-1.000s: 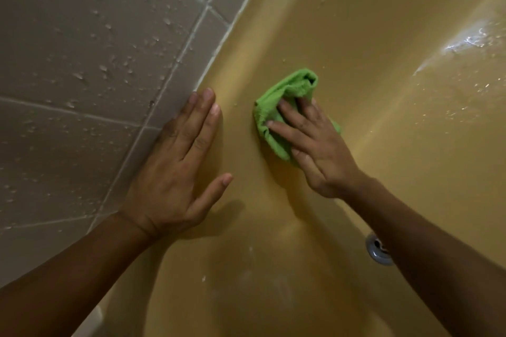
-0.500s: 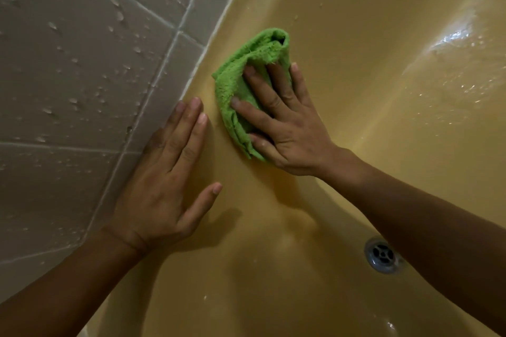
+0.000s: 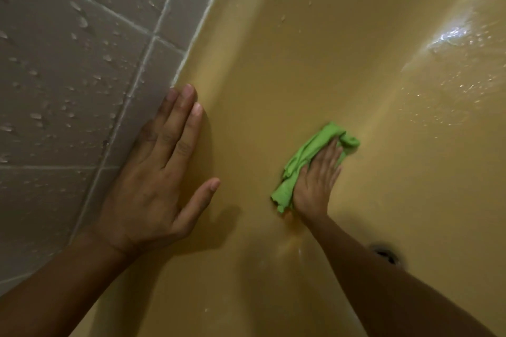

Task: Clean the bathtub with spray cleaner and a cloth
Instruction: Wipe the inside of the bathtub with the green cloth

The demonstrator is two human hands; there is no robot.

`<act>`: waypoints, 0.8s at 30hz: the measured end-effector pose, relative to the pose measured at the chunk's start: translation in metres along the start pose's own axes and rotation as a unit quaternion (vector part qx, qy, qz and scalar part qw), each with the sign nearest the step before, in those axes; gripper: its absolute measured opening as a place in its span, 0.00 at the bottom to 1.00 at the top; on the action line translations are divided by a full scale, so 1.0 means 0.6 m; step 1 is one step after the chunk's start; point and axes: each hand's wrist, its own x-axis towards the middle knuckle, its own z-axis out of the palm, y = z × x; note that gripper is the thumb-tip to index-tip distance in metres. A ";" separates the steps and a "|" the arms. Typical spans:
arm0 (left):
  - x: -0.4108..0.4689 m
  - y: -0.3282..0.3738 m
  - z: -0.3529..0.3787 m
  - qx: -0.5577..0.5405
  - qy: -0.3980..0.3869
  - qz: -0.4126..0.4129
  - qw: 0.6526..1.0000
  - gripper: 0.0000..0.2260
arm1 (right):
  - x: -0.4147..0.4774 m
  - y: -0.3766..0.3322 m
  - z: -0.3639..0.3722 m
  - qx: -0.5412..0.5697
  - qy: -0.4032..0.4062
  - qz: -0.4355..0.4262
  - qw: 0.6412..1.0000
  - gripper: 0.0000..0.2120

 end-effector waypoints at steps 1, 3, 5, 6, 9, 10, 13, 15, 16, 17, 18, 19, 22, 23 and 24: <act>0.006 0.000 0.000 0.000 0.000 0.001 1.000 0.37 | -0.012 0.006 0.003 -0.008 -0.010 -0.002 1.000 0.32; 0.025 0.001 -0.003 0.000 0.004 0.001 1.000 0.37 | -0.021 -0.005 0.001 0.010 -0.042 0.020 0.999 0.32; 0.057 0.002 -0.007 0.002 0.012 0.006 1.000 0.37 | -0.023 -0.033 -0.007 0.038 -0.074 -0.011 0.996 0.32; 0.077 0.002 -0.008 0.002 0.015 0.012 1.000 0.37 | -0.025 -0.052 -0.014 0.041 -0.078 -0.065 0.994 0.33; 0.129 0.005 -0.013 -0.006 0.022 0.027 0.999 0.36 | -0.004 -0.124 -0.046 0.032 -0.053 -0.234 0.970 0.33; 0.137 0.006 -0.015 -0.008 0.022 0.028 0.999 0.36 | 0.015 -0.154 -0.062 0.031 -0.040 -0.265 0.963 0.32; 0.141 0.007 -0.018 0.004 0.020 0.032 0.999 0.36 | 0.096 -0.242 -0.118 0.008 0.015 -0.348 0.937 0.32; 0.142 0.008 -0.019 0.015 0.018 0.037 0.999 0.36 | 0.155 -0.284 -0.157 -0.008 0.042 -0.389 0.920 0.33; 0.144 0.008 -0.020 0.018 0.017 0.036 0.999 0.37 | 0.182 -0.297 -0.173 -0.008 0.056 -0.403 0.914 0.35; 0.146 0.009 -0.020 0.020 0.017 0.036 0.999 0.37 | 0.205 -0.305 -0.185 -0.005 0.069 -0.408 0.910 0.35; 0.148 0.009 -0.021 0.021 0.016 0.036 0.999 0.37 | 0.224 -0.307 -0.192 0.001 0.079 -0.405 0.911 0.34; 0.150 0.009 -0.021 0.023 0.016 0.036 0.999 0.37 | 0.239 -0.304 -0.194 0.010 0.088 -0.394 0.915 0.33; 0.155 0.009 -0.021 0.030 0.012 0.036 0.999 0.38 | 0.277 -0.263 -0.185 0.042 0.106 -0.306 0.945 0.37; 0.157 0.009 -0.020 0.031 0.011 0.036 0.999 0.38 | 0.288 -0.239 -0.182 0.054 0.102 -0.254 0.960 0.38; 0.159 0.009 -0.020 0.032 0.012 0.036 0.999 0.38 | 0.297 -0.213 -0.179 0.063 0.093 -0.194 0.975 0.39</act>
